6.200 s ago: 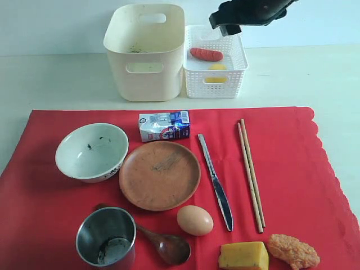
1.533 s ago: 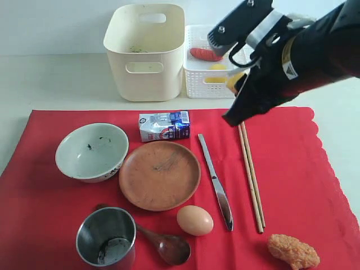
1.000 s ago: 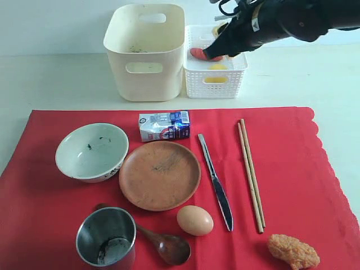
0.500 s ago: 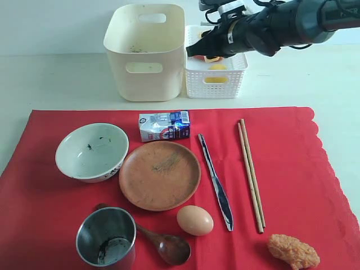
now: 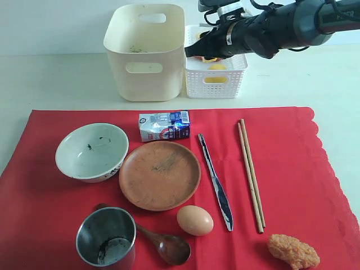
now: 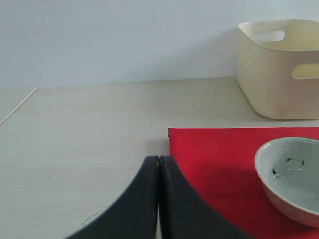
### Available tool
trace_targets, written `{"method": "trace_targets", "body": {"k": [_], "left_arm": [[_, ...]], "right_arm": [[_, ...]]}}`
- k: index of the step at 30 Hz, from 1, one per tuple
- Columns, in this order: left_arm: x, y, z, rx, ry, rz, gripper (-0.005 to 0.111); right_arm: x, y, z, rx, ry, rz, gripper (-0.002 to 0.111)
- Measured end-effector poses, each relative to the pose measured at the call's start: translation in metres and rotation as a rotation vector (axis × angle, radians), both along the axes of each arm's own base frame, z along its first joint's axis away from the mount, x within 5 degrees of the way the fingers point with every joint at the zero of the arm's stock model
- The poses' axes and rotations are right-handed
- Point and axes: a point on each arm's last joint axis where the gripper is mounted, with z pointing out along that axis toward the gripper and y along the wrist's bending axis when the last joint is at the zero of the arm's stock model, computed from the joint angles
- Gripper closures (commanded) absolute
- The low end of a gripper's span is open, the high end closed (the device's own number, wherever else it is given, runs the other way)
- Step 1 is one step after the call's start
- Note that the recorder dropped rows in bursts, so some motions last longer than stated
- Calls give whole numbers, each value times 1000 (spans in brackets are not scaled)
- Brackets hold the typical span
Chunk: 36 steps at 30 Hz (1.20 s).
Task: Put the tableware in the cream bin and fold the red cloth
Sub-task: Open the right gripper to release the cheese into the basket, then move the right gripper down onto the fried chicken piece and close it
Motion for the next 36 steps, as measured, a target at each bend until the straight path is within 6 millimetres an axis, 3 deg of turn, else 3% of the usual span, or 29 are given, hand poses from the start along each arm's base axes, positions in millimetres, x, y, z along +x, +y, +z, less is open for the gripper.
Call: {"method": "trace_targets", "body": {"k": [9,13,16,19,23,32,36], "left_arm": [[0,0,0,0,0,0,104],[0,0,0,0,0,0,104],[0,0,0,0,0,0,104],[0,0,0,0,0,0,104],[0,0,0,0,0,0,104],[0,0,0,0,0,0,104],[0,0,0,0,0,0,104]], "right_arm": [[0,0,1,5,-3,1,42],[-1,-2,0,-17,22,-16,41],[-7,-11,16,-70,69,-72,41],[-18,-22,47,-118,102,-139,42],[-35,-38,78,-188,175,-235,57],[-69,-57,107,-233,332,-366,108],[-91,-63,111,-210,377,-376,108]]}}
